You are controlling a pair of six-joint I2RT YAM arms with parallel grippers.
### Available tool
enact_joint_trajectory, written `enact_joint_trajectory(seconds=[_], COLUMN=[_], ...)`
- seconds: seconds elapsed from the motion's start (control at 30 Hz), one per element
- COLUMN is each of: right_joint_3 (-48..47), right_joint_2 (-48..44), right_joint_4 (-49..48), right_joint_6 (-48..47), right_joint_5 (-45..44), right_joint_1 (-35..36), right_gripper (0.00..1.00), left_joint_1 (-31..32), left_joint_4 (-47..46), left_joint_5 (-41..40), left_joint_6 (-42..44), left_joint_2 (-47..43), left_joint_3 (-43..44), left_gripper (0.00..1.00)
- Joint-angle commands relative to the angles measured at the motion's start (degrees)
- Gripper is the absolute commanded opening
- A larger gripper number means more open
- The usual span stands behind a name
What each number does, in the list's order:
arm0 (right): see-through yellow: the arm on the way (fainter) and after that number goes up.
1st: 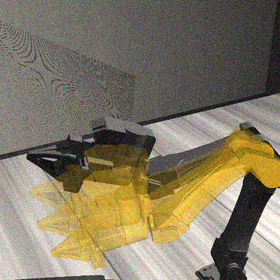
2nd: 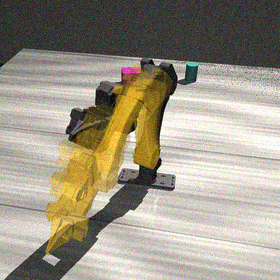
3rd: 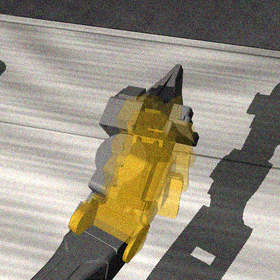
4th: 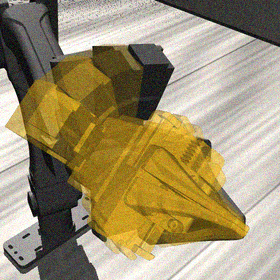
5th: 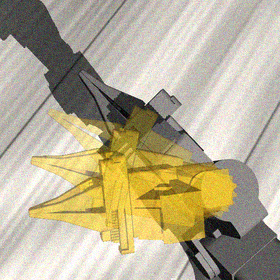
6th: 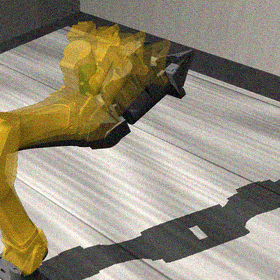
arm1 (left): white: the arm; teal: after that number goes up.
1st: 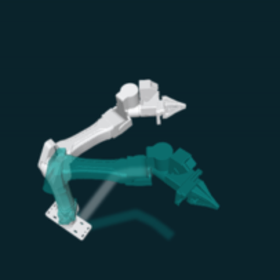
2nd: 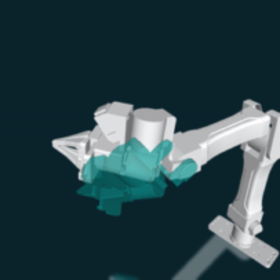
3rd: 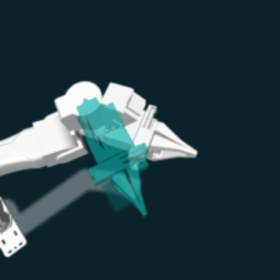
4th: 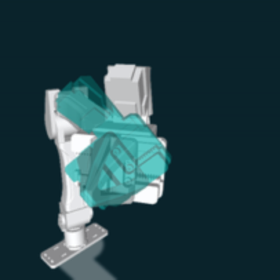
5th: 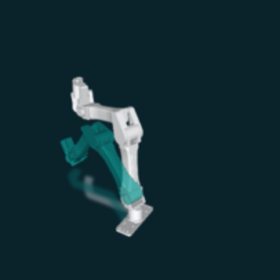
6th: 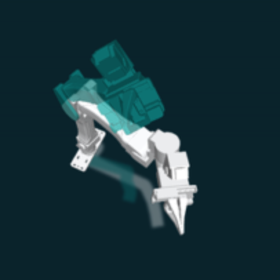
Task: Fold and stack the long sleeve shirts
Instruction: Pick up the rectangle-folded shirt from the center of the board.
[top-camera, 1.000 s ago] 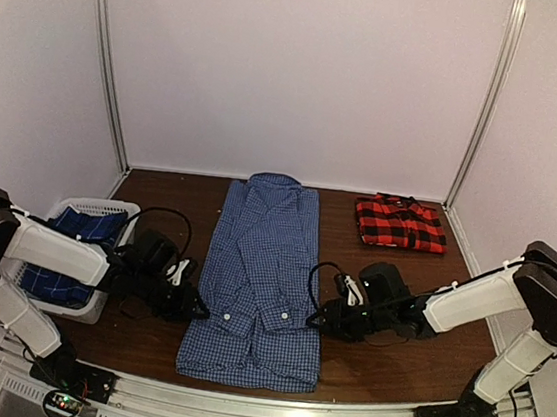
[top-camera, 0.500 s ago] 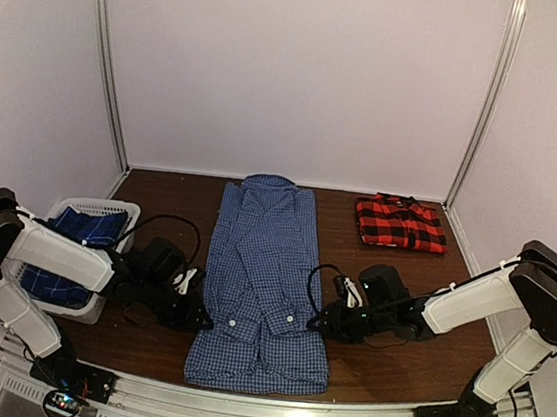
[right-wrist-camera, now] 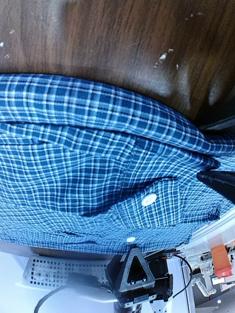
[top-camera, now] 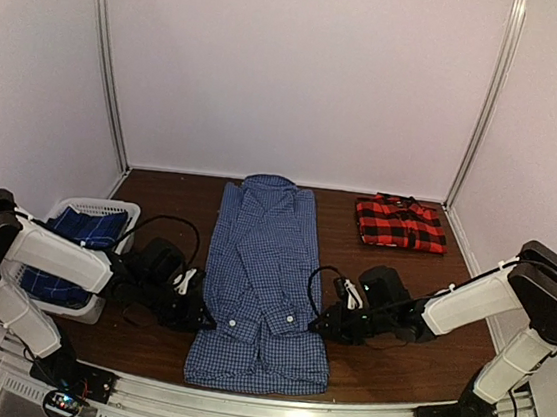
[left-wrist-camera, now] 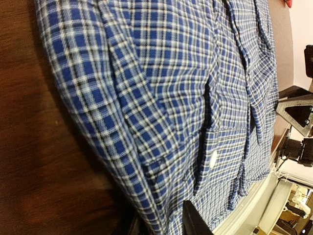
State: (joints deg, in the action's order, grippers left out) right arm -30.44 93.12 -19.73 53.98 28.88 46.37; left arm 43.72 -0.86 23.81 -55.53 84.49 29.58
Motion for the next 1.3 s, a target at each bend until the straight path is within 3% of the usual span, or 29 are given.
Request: enact_joint_trajectory(seconds=[0.0,0.43,0.7,0.93,1.27], right_joint_3=[1.93,1.69,1.55,0.38,-1.95], right_joint_2=[0.4,1.01,0.69,-0.7,-3.68], right_joint_4=[3.08,2.53,1.13,0.45,1.31], right_joint_6=[-0.49,-0.8,-0.34,0.32,1.03], right_joint_5=[0.76,1.32,2.03,2.97,3.28], right_joint_1=[0.48,0.48,0.48,0.48,0.48], right_gripper=[0.29,0.24,0.11,0.0,0.0], left_joint_1=[0.39,0.35,0.39,0.35,-0.67], left_joint_4=[3.32,3.87,2.54,-2.17,-4.52], left_joint_5=[-0.41,-0.46,1.71,4.83,6.62], left_joint_6=[-0.77,-1.41,-1.84,-3.46,-5.95], left_joint_2=[-0.16,-0.98,-2.75,-4.15,-8.47], left_joint_3=[-3.06,-3.63,-3.85,-3.36,-1.7], left_gripper=[0.28,0.27,0.0,0.0,0.0])
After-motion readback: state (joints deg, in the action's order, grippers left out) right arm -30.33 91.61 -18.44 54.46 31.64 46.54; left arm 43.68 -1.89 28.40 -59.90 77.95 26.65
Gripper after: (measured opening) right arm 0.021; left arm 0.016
